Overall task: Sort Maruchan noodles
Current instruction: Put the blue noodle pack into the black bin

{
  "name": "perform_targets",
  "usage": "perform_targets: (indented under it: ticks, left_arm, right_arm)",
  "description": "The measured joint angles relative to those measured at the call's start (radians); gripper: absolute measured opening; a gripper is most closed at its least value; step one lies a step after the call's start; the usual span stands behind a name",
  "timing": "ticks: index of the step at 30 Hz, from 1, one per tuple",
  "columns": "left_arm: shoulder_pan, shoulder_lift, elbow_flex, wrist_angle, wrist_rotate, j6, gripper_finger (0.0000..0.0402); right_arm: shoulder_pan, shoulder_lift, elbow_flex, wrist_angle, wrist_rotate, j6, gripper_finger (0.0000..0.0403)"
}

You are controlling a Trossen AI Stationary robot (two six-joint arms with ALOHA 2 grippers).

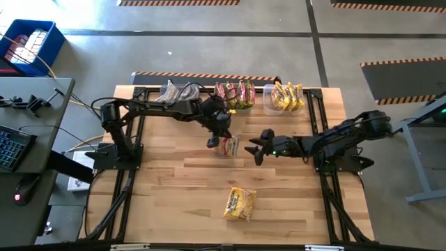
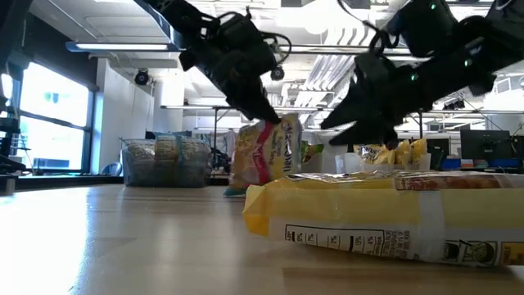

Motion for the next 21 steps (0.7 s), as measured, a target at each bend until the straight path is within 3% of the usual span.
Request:
perform_targets:
  ticks: [9, 13, 21]
  left_arm:
    - [0.002, -0.058, 0.0, 0.013, -0.005, -0.022, 0.0]
    - [0.002, -0.082, 0.0, 0.02, -0.005, -0.026, 0.0]
    - [0.022, -0.129, 0.0, 0.029, -0.005, -0.061, 0.0]
  right_arm:
    - [0.045, 0.42, 0.002, 0.52, 0.018, -0.029, 0.0236]
    - [0.046, 0.575, 0.044, 0.662, 0.086, -0.059, 0.0236]
    - [0.044, 0.68, 0.191, 0.758, 0.112, -0.226, 0.0236]
